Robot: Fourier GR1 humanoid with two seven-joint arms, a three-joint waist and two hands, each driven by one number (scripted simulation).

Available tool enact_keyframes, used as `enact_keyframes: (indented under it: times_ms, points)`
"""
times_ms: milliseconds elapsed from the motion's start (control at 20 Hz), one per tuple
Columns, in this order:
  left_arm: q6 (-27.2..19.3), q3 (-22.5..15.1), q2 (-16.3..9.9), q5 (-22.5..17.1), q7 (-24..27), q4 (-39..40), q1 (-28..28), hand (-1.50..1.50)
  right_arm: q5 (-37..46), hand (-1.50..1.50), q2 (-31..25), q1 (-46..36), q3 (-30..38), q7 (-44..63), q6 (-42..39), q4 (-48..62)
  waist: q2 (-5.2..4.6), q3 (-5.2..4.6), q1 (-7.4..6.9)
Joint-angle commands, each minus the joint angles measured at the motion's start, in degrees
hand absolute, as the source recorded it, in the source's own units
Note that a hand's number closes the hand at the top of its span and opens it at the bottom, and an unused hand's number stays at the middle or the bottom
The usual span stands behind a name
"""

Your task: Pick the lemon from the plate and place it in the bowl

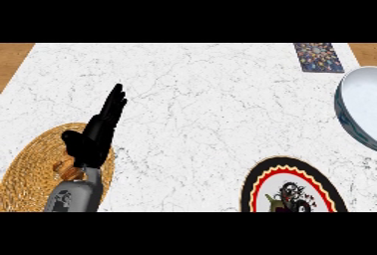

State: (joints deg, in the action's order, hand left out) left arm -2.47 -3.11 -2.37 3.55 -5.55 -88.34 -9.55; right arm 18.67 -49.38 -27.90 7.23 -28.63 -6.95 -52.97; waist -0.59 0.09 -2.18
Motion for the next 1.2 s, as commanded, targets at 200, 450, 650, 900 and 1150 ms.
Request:
enact_keyframes:
  times_ms: [200,450,650,900,1150]
  points:
    - [-0.5,-0.8,1.1,0.4,-0.2,-0.3,0.4,0.0,2.7,-1.5,1.4,-8.4,-3.0,-8.1,-10.5,20.3,-0.1,0.04,-0.23]
    - [1.1,-0.2,-0.8,0.0,0.6,-1.7,2.8,0.0,1.6,-1.5,3.4,-10.0,-0.7,-19.3,-11.9,28.2,-0.07,0.09,-0.13]
    - [0.0,-0.6,0.3,0.6,0.1,-1.0,2.3,0.0,-3.8,-1.5,1.9,-15.7,4.9,-18.4,-16.0,31.2,0.04,0.06,0.08]
    - [0.4,0.6,-0.3,0.0,1.3,-0.4,1.6,0.0,-8.0,-1.5,-0.8,-16.6,9.0,-18.4,-20.0,34.2,0.2,0.01,0.99]
    - [0.1,1.4,-0.6,0.2,1.6,0.9,0.5,0.0,-11.5,-1.5,-7.1,-17.0,11.8,-14.5,-30.0,39.1,-0.02,0.06,0.87]
